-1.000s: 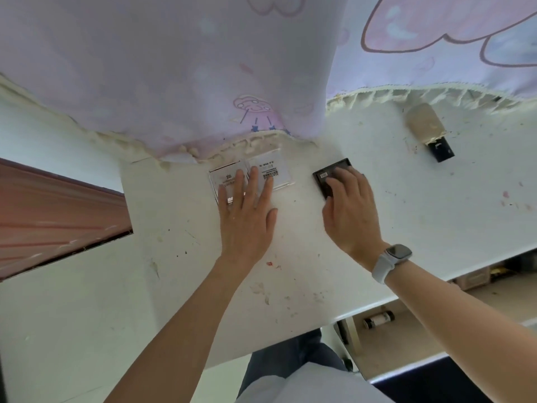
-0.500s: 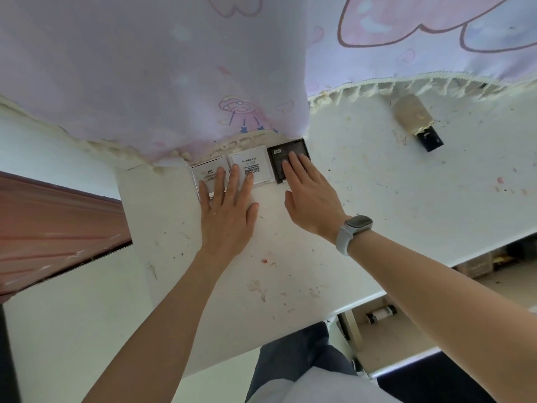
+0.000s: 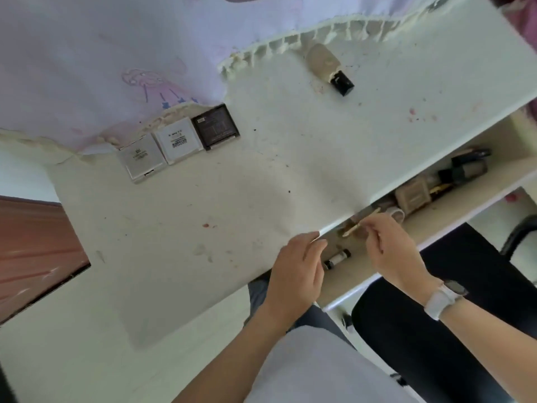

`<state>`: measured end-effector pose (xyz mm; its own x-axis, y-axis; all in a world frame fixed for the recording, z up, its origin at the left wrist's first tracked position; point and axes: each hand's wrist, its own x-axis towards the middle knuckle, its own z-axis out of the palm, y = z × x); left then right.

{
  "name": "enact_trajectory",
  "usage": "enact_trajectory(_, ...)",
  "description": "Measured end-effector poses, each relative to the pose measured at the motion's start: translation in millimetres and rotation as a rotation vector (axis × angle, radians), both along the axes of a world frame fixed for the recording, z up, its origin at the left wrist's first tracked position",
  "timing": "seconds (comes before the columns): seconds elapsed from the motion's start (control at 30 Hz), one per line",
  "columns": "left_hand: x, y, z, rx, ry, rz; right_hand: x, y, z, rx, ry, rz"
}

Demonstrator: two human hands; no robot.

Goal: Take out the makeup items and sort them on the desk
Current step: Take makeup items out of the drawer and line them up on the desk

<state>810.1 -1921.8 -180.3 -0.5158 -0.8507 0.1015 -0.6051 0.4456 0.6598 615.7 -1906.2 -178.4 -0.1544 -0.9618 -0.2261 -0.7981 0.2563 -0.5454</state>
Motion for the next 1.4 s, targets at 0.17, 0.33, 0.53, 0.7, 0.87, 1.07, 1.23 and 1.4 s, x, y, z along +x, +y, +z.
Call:
enact_trajectory(0.17, -40, 28, -40, 0.135, -0.132, -0.163, -37, 26, -24, 0.252, 0.206, 0.039)
enact_trajectory(0.33, -75, 18, -89, 0.208, -0.580, -0.215, -48, 17, -51, 0.356, 0.335, 0.104)
enact_trajectory(0.53, -88, 8, -122, 0.201, -0.871, -0.184, -53, -5, -88, 0.367, 0.345, 0.174)
enact_trajectory(0.7, -80, 13, -113, 0.085, -0.765, -0.241, -55, -19, -98, 0.425, 0.279, 0.164)
enact_trajectory(0.87, -88, 13, -113, 0.166, -0.752, -0.121, -53, -32, -100, 0.348, 0.223, -0.036)
enact_trajectory(1.07, -103, 12, -124, 0.196, -0.769, 0.101, -45, -40, -112, 0.309, 0.290, -0.137)
enact_trajectory(1.23, -103, 12, -117, 0.196, -0.634, 0.180, -42, -37, -114, 0.337, 0.258, -0.143)
enact_trajectory(1.4, -91, 8, -109, 0.255, -0.454, 0.055, -50, -33, -96, 0.303, 0.210, -0.120)
